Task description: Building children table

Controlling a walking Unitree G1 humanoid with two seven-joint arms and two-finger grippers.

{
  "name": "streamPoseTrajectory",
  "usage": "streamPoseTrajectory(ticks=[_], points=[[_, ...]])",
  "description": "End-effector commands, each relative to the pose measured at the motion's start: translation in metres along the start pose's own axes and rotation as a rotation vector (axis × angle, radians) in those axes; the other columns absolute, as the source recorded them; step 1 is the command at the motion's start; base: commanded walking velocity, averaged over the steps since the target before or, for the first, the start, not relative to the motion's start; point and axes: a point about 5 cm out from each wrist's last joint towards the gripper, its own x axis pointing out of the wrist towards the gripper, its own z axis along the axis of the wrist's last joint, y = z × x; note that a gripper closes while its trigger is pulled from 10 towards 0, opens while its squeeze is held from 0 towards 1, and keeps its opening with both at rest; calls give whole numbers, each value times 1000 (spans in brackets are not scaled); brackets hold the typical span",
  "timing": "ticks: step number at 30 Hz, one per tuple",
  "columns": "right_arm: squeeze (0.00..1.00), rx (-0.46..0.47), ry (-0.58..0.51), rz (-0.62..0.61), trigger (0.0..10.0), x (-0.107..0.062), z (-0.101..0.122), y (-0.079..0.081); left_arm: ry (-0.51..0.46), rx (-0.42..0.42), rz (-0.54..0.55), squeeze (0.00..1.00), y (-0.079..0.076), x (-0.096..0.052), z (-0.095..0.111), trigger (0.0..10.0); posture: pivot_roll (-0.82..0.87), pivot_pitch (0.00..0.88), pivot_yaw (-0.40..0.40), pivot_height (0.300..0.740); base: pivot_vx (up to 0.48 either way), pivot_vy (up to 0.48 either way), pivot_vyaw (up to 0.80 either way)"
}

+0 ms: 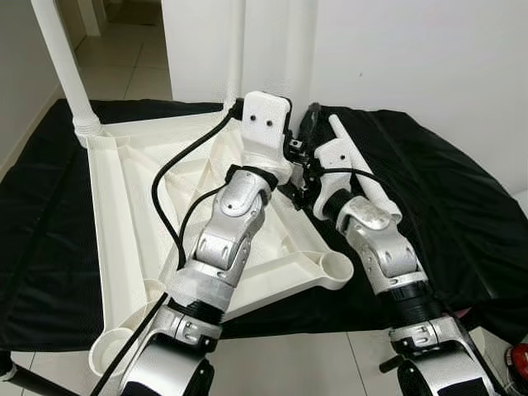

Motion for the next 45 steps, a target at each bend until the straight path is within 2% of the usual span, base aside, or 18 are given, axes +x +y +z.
streamPoseTrajectory(ticks=[1, 2, 3, 7, 8, 9, 19, 20, 25, 26, 27, 28, 29, 31, 34, 37, 43, 45], points=[[0, -5, -4, -17, 10000, 4, 3, -5, -10, -21, -125, 0, -24, 1, 3, 10000, -6, 0, -88, 740, 0, 0, 0], [0, -5, -4, -17, 10000, 4, 3, -5, -10, -21, -125, 0, -24, 1, 3, 10000, -6, 0, -88, 740, 0, 0, 0], [0, 5, 2, -17, 4588, 5, 2, -5, -12, -25, -127, 0, -26, 1, 4, 10000, -6, 0, -88, 740, 0, 0, 0], [0, 12, 5, -17, 4588, 6, 1, -5, -13, -27, -129, 0, -26, 1, 5, 10000, -6, 0, -88, 740, 0, 0, 0], [0, 16, 5, -17, 1098, 6, 0, -5, -14, -29, -130, 0, -27, 1, 5, 10000, -7, 0, -88, 740, 0, 0, 0], [0, 26, 5, -19, 0, 7, 0, -5, -14, -33, -134, 0, -29, 1, 5, 10000, -7, 0, -88, 740, 0, 0, 0], [0, 71, -2, -63, 0, 9, -4, -9, -15, -61, -171, 0, -39, -3, 7, 10000, -1, 0, -92, 740, 0, 0, 0], [0, 84, -3, -78, 0, 9, -4, -9, -16, -72, -180, 1000, -41, -4, 7, 10000, -1, 0, -92, 740, 0, 0, 0], [0, 107, -5, -118, 0, 8, -7, -10, -15, -103, -197, 1000, -42, -5, 7, 10000, 1, 0, -94, 740, 0, 0, 0], [0, 128, -5, -135, 0, 7, -9, -8, -11, -141, -207, 0, -43, -5, 9, 10000, 3, 0, -96, 740, 0, 0, 0], [0, 128, -5, -135, 0, 7, -9, -8, -11, -141, -207, 0, -43, -5, 9, 10000, 3, 0, -96, 740, 0, 0, 0], [0, 131, -2, -139, 7451, 7, -11, -7, -13, -163, -208, 0, -43, -5, 11, 10000, 4, 0, -96, 740, 0, 0, 0], [0, 134, 3, -146, 10000, 6, -13, -7, -18, -198, -203, 0, -42, -4, 13, 10000, 6, 0, -95, 740, 0, 0, 0], [0, 136, 8, -154, 10000, 6, -15, -6, -23, -247, -184, 0, -39, -3, 16, 10000, 7, 0, -96, 740, 0, 0, 0], [0, 136, 8, -156, 10000, 6, -15, -6, -24, -263, -174, 0, -37, -2, 17, 10000, 7, 0, -96, 740, 0, 0, 0], [0, 149, 7, -169, 10000, 5, -17, -6, -28, -334, -112, 0, -27, -1, 18, 10000, 7, 0, -96, 740, 0, 0, 0], [0, 161, 2, -205, 10000, 1, -21, -6, -21, -366, -61, 0, -16, -2, 17, 10000, 8, 0, -97, 740, 0, 0, 0], [0, 182, -11, -275, 10000, -4, -23, -11, -3, -360, -32, 0, -6, -6, 13, 10000, 6, 0, -96, 740, 0, 0, 0]])
